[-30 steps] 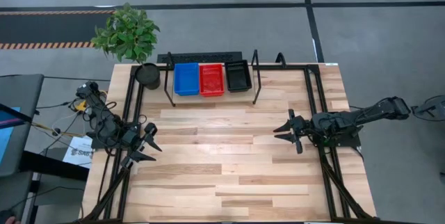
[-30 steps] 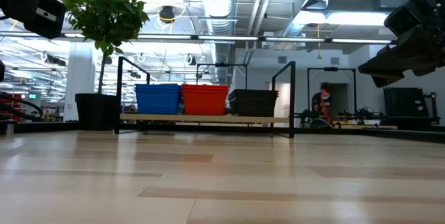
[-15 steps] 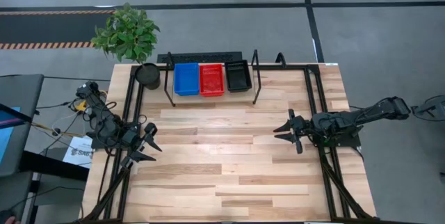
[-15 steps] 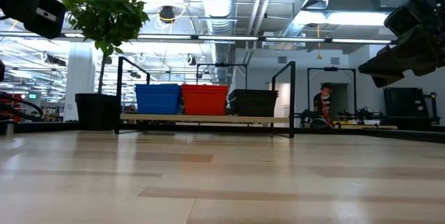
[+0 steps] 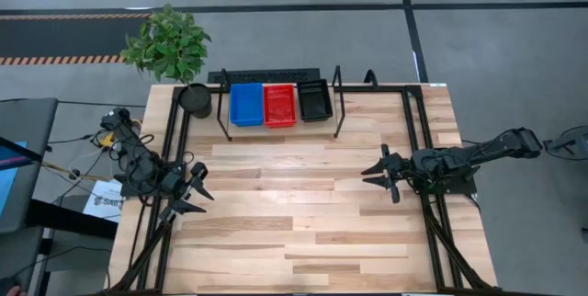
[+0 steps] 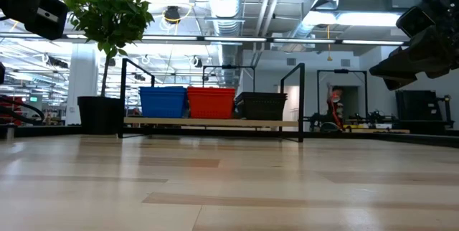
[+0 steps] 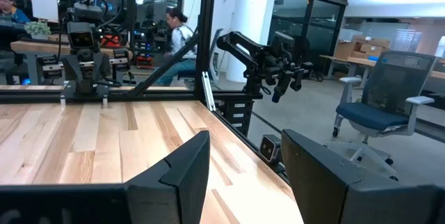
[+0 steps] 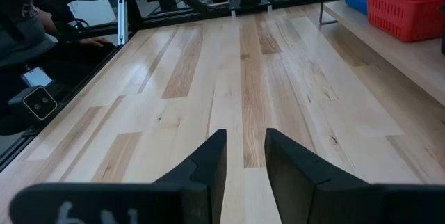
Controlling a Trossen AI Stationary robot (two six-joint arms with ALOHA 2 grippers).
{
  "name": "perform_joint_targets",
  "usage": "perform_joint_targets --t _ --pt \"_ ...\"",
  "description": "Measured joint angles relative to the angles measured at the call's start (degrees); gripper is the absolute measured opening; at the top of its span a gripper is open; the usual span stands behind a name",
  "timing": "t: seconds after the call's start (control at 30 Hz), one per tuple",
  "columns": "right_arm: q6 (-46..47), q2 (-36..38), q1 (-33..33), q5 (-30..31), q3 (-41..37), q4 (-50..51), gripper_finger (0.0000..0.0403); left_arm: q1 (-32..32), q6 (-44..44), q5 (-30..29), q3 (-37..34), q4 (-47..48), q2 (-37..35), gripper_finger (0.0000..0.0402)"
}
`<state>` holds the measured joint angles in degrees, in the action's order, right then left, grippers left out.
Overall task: Stack baskets on shelf by color
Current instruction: Return to Home Position
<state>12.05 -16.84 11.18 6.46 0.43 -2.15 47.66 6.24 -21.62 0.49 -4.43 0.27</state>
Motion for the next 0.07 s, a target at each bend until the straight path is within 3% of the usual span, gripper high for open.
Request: perform_joint_targets --t 0.07 --pt "0.0 0.0 0.0 0.0 0.0 0.0 0.0123 0.0 0.0 0.0 0.0 0.0 0.0 0.0167"
